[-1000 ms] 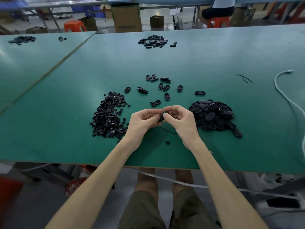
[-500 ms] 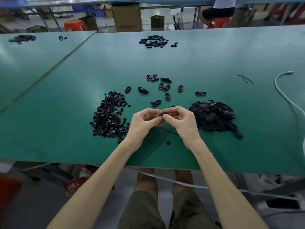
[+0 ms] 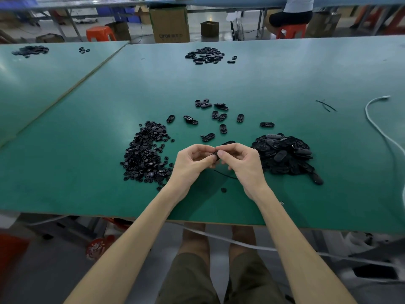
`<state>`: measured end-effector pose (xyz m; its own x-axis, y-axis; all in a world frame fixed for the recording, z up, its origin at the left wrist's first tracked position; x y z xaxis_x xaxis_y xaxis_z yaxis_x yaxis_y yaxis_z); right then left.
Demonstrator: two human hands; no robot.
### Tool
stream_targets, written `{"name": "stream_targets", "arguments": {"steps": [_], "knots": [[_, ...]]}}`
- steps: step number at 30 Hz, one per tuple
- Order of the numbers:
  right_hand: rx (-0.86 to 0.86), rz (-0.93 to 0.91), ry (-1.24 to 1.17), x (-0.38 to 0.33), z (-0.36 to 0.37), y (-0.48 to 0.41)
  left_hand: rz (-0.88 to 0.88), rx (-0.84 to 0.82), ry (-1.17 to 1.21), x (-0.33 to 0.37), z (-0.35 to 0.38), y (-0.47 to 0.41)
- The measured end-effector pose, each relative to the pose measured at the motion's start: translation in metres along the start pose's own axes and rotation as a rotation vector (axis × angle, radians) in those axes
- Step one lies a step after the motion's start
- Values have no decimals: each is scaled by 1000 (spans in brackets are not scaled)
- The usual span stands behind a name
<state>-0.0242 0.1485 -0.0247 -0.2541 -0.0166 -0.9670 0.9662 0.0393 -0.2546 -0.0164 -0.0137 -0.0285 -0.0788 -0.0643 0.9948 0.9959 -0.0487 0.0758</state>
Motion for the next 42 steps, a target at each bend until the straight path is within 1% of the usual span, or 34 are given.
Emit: {"name": "stream_targets", "arguments": {"steps": [5, 13, 17, 21, 24, 30, 35, 38, 40, 42], "knots": [[-8, -2, 15, 0, 1, 0, -15, 48, -42, 0, -1, 1], [2, 0, 17, 0, 0, 0, -32, 77, -108, 0, 2, 0], [8, 0, 16, 0, 0, 1, -20, 76, -101, 1, 2, 1], [66, 6, -8, 2, -6, 0, 12, 30, -13, 3, -1, 4], [62, 8, 5, 2, -5, 0, 17, 7, -1, 3, -2, 4], [38, 9, 39, 2, -2, 0, 18, 34, -48, 3, -2, 4], [71, 22, 25, 6, -5, 0, 23, 92, -48, 8, -1, 4], [90, 32, 69, 7, -5, -1, 75, 183, -115, 26, 2, -1], [104, 43, 62, 7, -4, -2, 128, 194, -191, 45, 12, -8], [140, 52, -1, 8, -8, -2, 175, 183, -268, 64, 26, -17]]}}
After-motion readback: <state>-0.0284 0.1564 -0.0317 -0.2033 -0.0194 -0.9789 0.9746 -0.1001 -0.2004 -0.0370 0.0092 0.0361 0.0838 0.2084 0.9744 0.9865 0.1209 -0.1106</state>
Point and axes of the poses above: each hand's wrist, its own y-axis away from the middle knuckle, its own z-axis out of the palm, x = y × z, the point moved 9 cm from there along -y, towards the middle knuckle, and after that the axes turned 7 degrees about -z, right-handed, at the moved point
